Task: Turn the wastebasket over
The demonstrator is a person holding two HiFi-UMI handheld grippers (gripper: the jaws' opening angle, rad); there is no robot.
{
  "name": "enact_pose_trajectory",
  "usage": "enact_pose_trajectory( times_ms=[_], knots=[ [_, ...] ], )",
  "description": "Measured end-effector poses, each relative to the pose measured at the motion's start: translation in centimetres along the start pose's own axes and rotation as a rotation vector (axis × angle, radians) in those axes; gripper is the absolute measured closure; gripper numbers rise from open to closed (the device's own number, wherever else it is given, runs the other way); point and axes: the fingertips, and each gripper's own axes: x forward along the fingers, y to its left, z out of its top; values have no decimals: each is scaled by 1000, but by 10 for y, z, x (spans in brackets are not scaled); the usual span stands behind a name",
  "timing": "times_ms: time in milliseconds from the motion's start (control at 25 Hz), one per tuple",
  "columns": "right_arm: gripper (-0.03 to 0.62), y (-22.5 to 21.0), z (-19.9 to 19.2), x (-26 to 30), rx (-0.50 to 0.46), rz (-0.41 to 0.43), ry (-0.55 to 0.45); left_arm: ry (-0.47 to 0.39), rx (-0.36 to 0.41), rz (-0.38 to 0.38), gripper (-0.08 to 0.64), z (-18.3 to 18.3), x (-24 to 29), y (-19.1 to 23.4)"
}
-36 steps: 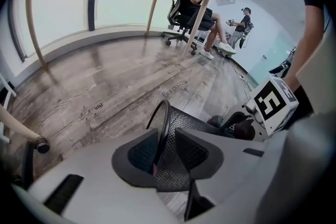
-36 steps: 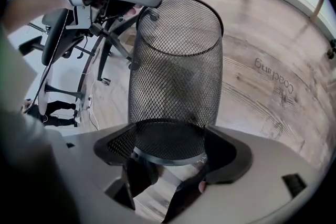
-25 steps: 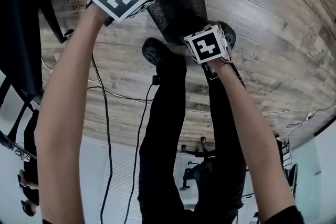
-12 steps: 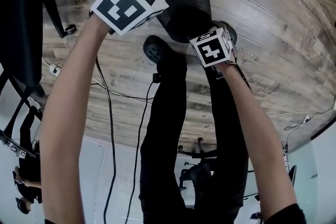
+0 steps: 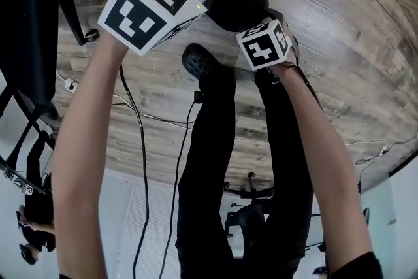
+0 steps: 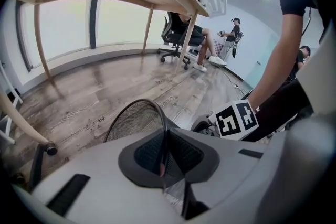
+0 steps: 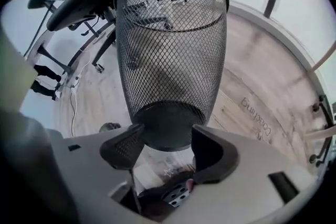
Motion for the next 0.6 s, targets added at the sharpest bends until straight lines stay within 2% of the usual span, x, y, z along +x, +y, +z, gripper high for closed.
enact_pose_trajectory(
  times_ms=[160, 360, 440, 600],
  knots=[
    [364, -2, -1, -5, 23, -25, -31, -23, -29, -9, 515, 1, 1, -10],
    [401, -9, 0, -15, 52, -30, -49, -17, -19, -24, 515, 0, 6, -26],
    [442, -13, 5, -22, 63, -33, -69, -18, -38, -22, 515, -1, 7, -28],
    [451, -20, 14, -45, 146, 50, -121, -13, -57, -9, 515, -2, 8, -34]
  ],
)
